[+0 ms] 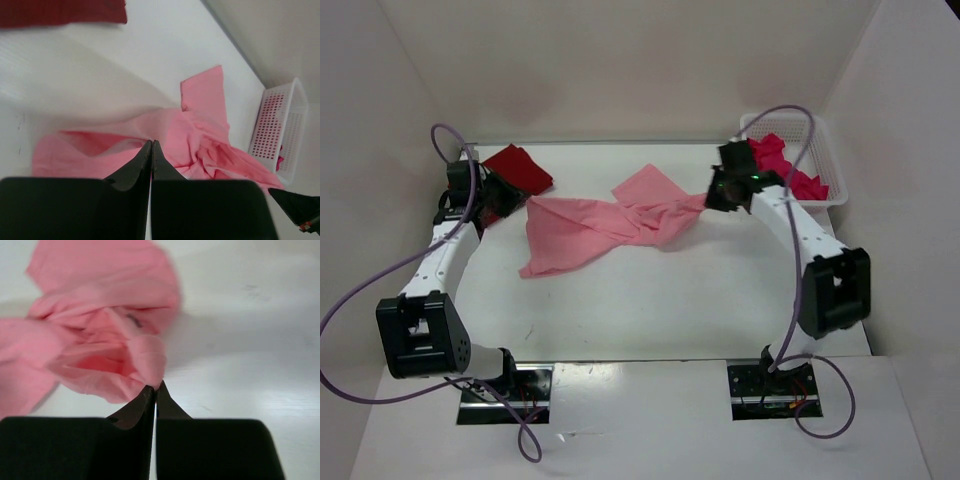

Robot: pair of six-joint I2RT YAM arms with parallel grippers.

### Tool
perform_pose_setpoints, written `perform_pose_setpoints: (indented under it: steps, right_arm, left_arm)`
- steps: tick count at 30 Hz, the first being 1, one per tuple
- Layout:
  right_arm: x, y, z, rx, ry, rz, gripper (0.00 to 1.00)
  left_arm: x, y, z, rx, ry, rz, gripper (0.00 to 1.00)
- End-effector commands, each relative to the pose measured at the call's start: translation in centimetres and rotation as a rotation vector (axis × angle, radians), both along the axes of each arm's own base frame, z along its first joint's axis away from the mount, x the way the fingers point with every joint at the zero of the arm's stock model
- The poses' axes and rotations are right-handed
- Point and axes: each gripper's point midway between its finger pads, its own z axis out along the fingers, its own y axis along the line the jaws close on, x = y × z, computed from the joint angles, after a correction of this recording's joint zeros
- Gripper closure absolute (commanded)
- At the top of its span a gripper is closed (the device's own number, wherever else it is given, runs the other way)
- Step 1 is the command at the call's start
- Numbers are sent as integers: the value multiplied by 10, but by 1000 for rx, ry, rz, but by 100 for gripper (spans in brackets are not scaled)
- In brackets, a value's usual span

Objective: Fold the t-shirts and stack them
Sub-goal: Flatten out the tshirt

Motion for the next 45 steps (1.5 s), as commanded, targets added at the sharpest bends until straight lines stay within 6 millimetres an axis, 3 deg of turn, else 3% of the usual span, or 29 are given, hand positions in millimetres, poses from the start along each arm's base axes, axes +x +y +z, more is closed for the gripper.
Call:
perform_pose_setpoints:
  steps: [1,3,9,11,12,14,15,16,19,21,23,24,25,26,32,37,39,41,42,45]
  right_arm:
    - [-31,-59,-26,3,87,-60,99]
    - [-43,-74,-39,-4,123,-93,99]
    - [-67,-105,-71,-49,207,-172,92]
    - [-71,-111,-68,-44,190,-190,71]
    - [-68,-111,-63,-34,168,-198,64]
    - [-70,-110,-53,-22,138,-207,57]
    - [-65,-104,-43,-3,113,-188,57]
    - [-63,-96,-39,8,102,-164,64]
    - [-56,-48,-21,26,73,-33,89]
    - [-45,-10,-23,44,61,81,90]
    - [-31,8,-23,9,37,114,77]
    - [-25,15,-40,-12,74,122,67]
    - [-14,24,-33,7,57,145,50]
    - [-9,26,-35,6,60,145,45]
    - [22,42,-54,-12,68,173,37]
    - [22,53,-74,-60,104,207,38]
    - [24,57,-70,-64,92,211,52]
    - [21,58,-74,-78,96,212,58]
    - [21,58,-74,-78,96,212,76]
    - [18,53,-67,-85,96,190,92]
  left_arm:
    - [20,16,48,30,-123,34,100]
    - [21,22,57,42,-138,41,100]
    - [8,24,42,43,-95,46,100]
    - [1,22,39,51,-93,41,100]
    - [-6,21,26,45,-60,41,100]
    - [-16,19,20,44,-52,41,100]
    - [-20,17,15,36,-42,31,100]
    - [-27,15,-3,29,-1,31,100]
    - [-38,13,-22,22,41,30,100]
    - [-40,11,-24,17,39,22,100]
    - [-40,10,-24,12,38,15,100]
    - [-40,10,-24,12,38,15,100]
    - [-40,10,-24,12,38,15,100]
    - [-40,10,-24,12,38,15,100]
    - [-48,5,-35,-5,61,-3,100]
    - [-49,3,-37,-10,60,-10,100]
    - [-50,2,-36,-8,58,-23,100]
    - [-50,2,-36,-8,58,-23,100]
    - [-48,2,-35,-6,49,-23,100]
    - [-48,1,-38,-14,58,-30,100]
